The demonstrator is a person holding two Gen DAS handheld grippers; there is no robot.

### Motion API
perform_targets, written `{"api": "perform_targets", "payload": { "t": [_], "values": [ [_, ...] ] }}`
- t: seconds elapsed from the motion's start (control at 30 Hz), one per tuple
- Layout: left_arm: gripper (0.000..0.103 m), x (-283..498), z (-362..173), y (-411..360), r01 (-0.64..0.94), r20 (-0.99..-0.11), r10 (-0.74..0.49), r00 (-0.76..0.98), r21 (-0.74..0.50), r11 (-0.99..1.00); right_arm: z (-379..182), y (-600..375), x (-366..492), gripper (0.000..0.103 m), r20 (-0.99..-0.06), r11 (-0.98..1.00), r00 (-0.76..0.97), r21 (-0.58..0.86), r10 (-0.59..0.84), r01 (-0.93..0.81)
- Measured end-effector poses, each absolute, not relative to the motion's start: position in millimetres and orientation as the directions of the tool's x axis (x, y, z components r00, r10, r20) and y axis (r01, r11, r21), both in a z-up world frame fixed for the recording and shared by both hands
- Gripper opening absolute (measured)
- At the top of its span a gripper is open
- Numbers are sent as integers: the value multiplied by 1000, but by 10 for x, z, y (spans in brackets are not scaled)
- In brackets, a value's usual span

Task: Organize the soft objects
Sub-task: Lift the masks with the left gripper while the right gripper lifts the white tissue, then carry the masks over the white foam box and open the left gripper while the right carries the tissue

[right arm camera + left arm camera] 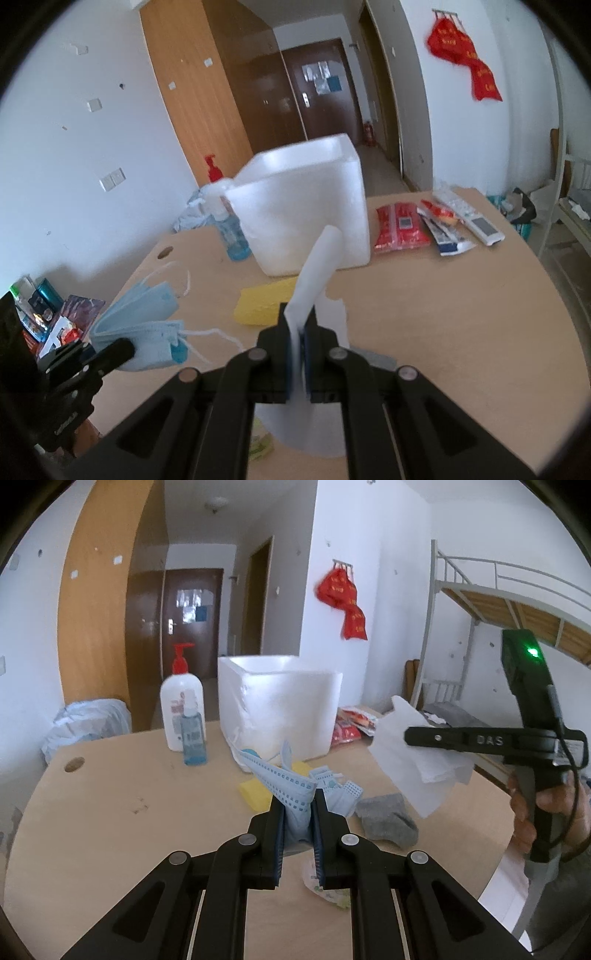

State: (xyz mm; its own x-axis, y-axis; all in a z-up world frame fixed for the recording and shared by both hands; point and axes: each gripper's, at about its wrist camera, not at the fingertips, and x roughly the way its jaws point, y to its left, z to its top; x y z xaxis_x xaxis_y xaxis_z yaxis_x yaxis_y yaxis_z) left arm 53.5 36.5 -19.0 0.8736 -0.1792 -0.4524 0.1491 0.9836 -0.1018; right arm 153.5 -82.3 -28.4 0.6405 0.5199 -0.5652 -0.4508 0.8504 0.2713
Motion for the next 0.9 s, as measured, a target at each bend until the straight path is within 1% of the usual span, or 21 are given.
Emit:
{"api": "perform_targets", "payload": {
  "t": [0.57,0.67,0.9],
  "values": [
    [14,70,252,282,100,-329,-104,939,-31,995,242,-1085,830,8,-369,826,739,238,564,-512],
    [14,5,300,282,93,-311,-97,945,-28,995,277,-1094,775,8,-349,825,747,227,566,-518],
    [14,-23,376,254,81,-305,-86,948,-28,996,304,-1056,807,8,-328,805,735,226,593,-548]
  ]
}}
